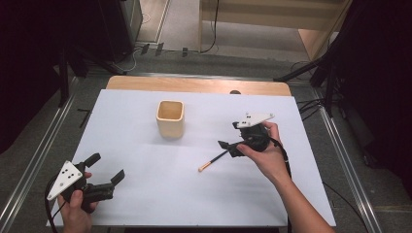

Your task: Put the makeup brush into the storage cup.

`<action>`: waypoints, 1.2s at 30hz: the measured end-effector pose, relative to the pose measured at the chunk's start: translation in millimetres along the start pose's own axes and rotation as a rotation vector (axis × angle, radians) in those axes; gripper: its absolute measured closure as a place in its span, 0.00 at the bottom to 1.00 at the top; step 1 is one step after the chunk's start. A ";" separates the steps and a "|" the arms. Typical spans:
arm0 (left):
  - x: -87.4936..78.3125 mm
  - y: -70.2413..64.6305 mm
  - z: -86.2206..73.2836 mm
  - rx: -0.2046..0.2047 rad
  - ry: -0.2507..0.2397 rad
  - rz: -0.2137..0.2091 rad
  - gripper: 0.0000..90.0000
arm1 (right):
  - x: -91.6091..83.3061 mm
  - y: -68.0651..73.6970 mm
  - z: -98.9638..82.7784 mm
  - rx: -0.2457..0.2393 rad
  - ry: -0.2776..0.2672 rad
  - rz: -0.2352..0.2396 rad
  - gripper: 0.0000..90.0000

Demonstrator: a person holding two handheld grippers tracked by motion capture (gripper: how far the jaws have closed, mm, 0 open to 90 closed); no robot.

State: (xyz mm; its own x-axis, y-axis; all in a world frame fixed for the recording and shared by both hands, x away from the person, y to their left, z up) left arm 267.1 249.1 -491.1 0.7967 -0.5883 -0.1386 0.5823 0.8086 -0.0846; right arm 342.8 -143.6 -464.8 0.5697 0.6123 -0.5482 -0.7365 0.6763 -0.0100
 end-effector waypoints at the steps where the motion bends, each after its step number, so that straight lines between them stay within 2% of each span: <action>1: 0.0 -0.2 0.0 0.000 0.000 -0.002 0.00 | 1.8 0.2 1.6 -0.010 0.026 0.016 0.33; 4: 0.1 -0.3 -0.1 -0.001 0.001 -0.002 0.00 | 5.4 0.3 2.0 -0.054 0.086 0.025 0.35; 5: 0.1 -0.3 -0.1 -0.001 0.001 -0.002 0.00 | 5.4 0.3 2.0 -0.054 0.086 0.025 0.35; 6: 0.2 -0.4 -0.2 0.000 0.002 -0.004 0.00 | 8.4 2.2 2.0 -0.065 0.135 0.063 0.37; 9: 0.2 -0.6 -0.2 0.000 0.002 -0.005 0.00 | 14.1 3.5 0.9 -0.107 0.195 0.094 0.38; 12: 0.2 -0.7 0.0 -0.002 0.000 -0.005 0.00 | 18.9 5.5 -1.8 -0.159 0.255 0.092 0.43; 14: 0.2 -0.5 -0.3 0.000 0.003 -0.006 0.00 | 22.2 6.7 -3.9 -0.189 0.282 0.110 0.48; 16: 0.2 -0.5 -0.2 0.001 0.002 -0.007 0.00 | 23.4 7.0 -5.0 -0.197 0.297 0.114 0.50; 17: 0.4 -0.8 -0.4 -0.001 0.004 -0.010 0.00 | 25.3 7.2 -6.7 -0.208 0.315 0.123 0.54; 18: 0.4 -0.9 -0.4 0.000 0.004 -0.010 0.00 | 29.0 9.1 -11.3 -0.229 0.353 0.155 0.55; 22: 0.8 -1.1 -0.5 0.001 0.005 -0.012 0.00 | 33.9 11.5 -18.5 -0.260 0.408 0.178 0.57; 28: 1.1 -2.1 -0.3 0.001 0.005 -0.016 0.00 | 40.5 13.2 -25.6 -0.315 0.459 0.204 0.60; 30: 1.5 -2.9 -0.3 0.002 0.006 -0.018 0.00 | 44.4 13.7 -27.9 -0.360 0.483 0.205 0.62; 31: 1.7 -3.4 -0.3 0.003 0.006 -0.019 0.00 | 44.4 13.7 -27.9 -0.360 0.483 0.205 0.62; 33: 2.7 -4.3 -0.4 0.005 0.006 -0.023 0.00 | 48.3 14.1 -28.9 -0.404 0.493 0.206 0.63; 34: 2.7 -4.3 -0.4 0.005 0.006 -0.023 0.00 | 48.3 14.1 -28.9 -0.404 0.493 0.206 0.63; 35: 2.9 -4.6 -0.5 0.005 0.006 -0.025 0.00 | 51.2 14.6 -30.6 -0.444 0.514 0.220 0.64; 36: 3.0 -4.9 -0.5 0.006 0.008 -0.025 0.00 | 52.5 15.3 -32.0 -0.455 0.529 0.229 0.65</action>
State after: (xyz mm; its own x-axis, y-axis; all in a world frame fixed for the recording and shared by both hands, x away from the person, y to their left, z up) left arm 266.6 243.4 -491.7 0.7806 -0.6082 -0.1439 0.6031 0.7934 -0.0821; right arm 349.7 -114.3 -520.4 0.2158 0.3603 -0.9075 -0.9601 0.2475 -0.1300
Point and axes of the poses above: each handheld gripper's, and its own axes: x roughly forward along the jaws, z roughly out of its top, y roughly to its left, the point moved 7 cm from there along x, roughly forward along the jaws, and after that the axes turned 7 degrees about -y, right-handed, at the moved point
